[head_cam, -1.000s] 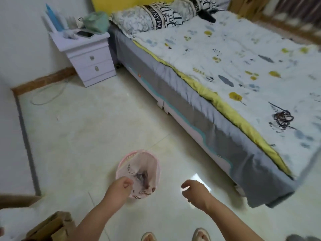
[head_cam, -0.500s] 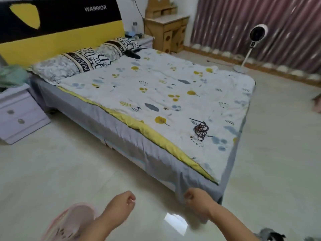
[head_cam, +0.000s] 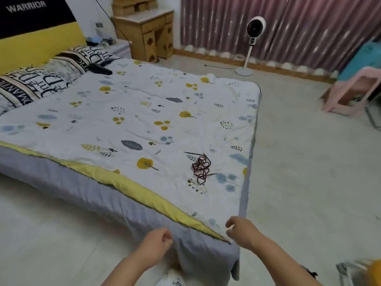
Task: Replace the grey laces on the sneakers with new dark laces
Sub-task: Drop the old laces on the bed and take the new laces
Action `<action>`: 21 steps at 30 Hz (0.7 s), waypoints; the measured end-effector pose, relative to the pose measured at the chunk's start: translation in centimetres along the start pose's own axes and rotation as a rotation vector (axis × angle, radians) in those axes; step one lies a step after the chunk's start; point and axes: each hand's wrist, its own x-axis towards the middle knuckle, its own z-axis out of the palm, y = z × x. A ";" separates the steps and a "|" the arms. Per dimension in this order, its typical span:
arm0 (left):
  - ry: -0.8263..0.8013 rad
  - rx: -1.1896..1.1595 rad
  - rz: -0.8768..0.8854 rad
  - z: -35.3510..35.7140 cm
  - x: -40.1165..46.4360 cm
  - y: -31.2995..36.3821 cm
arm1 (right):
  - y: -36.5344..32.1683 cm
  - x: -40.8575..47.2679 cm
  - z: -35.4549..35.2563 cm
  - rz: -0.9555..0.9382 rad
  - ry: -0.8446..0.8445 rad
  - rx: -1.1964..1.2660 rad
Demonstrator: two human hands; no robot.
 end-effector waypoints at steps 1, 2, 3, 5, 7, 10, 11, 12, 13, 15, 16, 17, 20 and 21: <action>-0.017 0.009 -0.006 -0.7 2.0 0.1 | -0.5 1.6 -0.5 0.011 0.000 0.001; -0.035 0.021 -0.009 -1.5 4.1 0.3 | -1.0 3.3 -1.1 0.022 0.001 0.004; -0.055 0.034 -0.008 -2.3 6.2 0.5 | -1.6 5.0 -1.7 0.034 0.001 0.008; -0.085 0.066 0.000 -3.9 10.2 0.9 | -2.9 8.4 -2.7 0.058 0.003 0.004; -0.120 0.096 0.016 -5.4 14.0 1.6 | -4.3 11.6 -3.6 0.083 0.006 -0.010; -0.153 0.134 0.009 -7.3 19.4 2.2 | -6.0 16.4 -4.2 0.115 0.014 -0.046; -0.156 0.147 -0.002 -7.7 21.1 2.3 | -6.5 17.9 -4.2 0.127 0.020 -0.049; -0.157 0.158 -0.016 -8.0 22.7 2.3 | -7.0 19.4 -4.1 0.138 0.030 -0.048; -0.156 0.163 -0.034 -8.2 24.1 2.3 | -7.4 20.8 -4.0 0.144 0.042 -0.044; -0.151 0.168 -0.053 -8.3 26.7 2.1 | -8.3 23.8 -3.6 0.138 0.080 -0.033; -0.151 0.170 -0.063 -8.2 27.9 1.8 | -8.7 25.3 -3.4 0.130 0.101 -0.034; -0.153 0.170 -0.074 -7.9 28.9 1.5 | -9.0 26.7 -3.0 0.121 0.121 -0.043; -0.173 0.189 -0.092 -6.9 31.0 0.3 | -9.6 31.0 -1.7 0.083 0.166 -0.083; -0.182 0.190 -0.098 -6.5 31.5 -0.1 | -9.7 32.3 -1.3 0.067 0.177 -0.101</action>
